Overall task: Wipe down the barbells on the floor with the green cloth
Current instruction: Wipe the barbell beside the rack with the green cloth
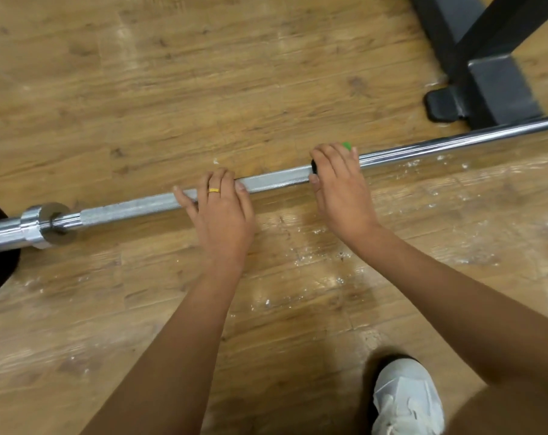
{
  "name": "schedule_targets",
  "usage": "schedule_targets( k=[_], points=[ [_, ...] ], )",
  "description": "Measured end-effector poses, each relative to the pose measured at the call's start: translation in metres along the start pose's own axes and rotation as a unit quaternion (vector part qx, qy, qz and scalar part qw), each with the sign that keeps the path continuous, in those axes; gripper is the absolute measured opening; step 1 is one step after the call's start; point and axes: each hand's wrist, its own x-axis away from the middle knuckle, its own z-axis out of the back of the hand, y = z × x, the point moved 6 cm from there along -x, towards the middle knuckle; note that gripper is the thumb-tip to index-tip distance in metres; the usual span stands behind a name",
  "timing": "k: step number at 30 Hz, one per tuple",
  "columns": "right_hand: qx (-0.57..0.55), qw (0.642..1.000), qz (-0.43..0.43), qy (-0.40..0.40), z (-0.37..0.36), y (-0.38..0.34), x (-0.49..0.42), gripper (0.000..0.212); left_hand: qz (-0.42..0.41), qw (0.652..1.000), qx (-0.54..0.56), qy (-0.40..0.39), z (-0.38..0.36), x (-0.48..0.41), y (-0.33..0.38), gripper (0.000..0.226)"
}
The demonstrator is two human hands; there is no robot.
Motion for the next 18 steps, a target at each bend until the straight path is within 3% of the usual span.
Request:
schedule_targets(
  k=[7,13,18],
  points=[
    [0.077,0.985,0.100,-0.119,0.015,0.020,-0.004,0.046,-0.057,0.997,0.049,-0.033,-0.025,0.021,0.064,0.049],
    [0.058,0.996,-0.005,-0.070,0.041,0.065,0.003,0.039,-0.069,0.996,0.059,0.014,-0.028,0.022,0.063,0.047],
    [0.010,0.996,0.062,-0.069,0.008,0.017,0.006,0.041,-0.061,0.997,0.048,0.026,-0.034,0.020,0.062,0.043]
  ],
)
